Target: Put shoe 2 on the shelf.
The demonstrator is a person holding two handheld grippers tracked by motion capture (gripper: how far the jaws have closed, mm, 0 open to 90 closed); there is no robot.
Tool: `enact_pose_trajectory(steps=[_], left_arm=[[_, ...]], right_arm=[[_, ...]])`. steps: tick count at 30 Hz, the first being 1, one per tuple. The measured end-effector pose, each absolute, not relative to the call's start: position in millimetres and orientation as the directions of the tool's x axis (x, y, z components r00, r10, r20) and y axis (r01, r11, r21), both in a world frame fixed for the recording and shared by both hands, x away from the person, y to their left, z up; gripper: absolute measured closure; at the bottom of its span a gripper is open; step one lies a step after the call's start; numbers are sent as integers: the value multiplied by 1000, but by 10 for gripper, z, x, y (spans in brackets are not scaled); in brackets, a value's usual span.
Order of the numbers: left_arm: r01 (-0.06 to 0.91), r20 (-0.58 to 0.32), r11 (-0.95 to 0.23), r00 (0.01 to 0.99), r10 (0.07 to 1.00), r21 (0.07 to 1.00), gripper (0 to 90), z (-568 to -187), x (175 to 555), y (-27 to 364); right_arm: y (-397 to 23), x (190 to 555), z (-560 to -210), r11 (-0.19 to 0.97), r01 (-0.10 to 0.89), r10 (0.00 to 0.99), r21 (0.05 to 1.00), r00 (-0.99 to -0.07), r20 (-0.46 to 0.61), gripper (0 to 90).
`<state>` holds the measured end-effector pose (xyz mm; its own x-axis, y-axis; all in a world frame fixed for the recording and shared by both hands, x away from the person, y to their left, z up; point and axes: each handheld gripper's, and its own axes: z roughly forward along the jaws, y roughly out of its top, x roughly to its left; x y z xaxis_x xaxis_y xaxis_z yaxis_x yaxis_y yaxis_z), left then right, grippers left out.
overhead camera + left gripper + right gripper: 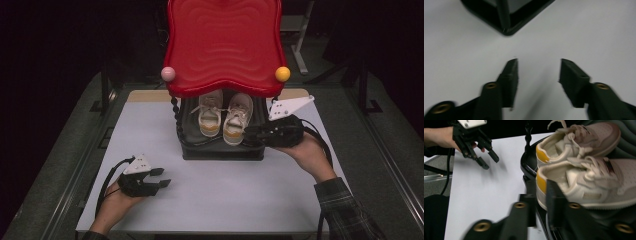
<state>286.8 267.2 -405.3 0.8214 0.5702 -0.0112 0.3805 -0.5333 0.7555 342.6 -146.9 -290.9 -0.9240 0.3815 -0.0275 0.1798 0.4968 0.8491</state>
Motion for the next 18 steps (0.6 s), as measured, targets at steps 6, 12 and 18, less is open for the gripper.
enact_pose_trajectory(steps=[6,12,18], left_arm=[[332,8,-550,851,525,766,837,-3823,3032,2347],[282,28,-537,868,497,795,898,-3656,3159,2023],[243,49,-517,872,488,821,898,-3523,3273,1691]], right_arm=[[-1577,3384,-3010,469,202,414,860,-910,-12,895],[-1644,3335,-3181,433,221,480,874,-877,-16,895],[-1642,3317,-3341,417,246,524,875,-852,-10,896]])
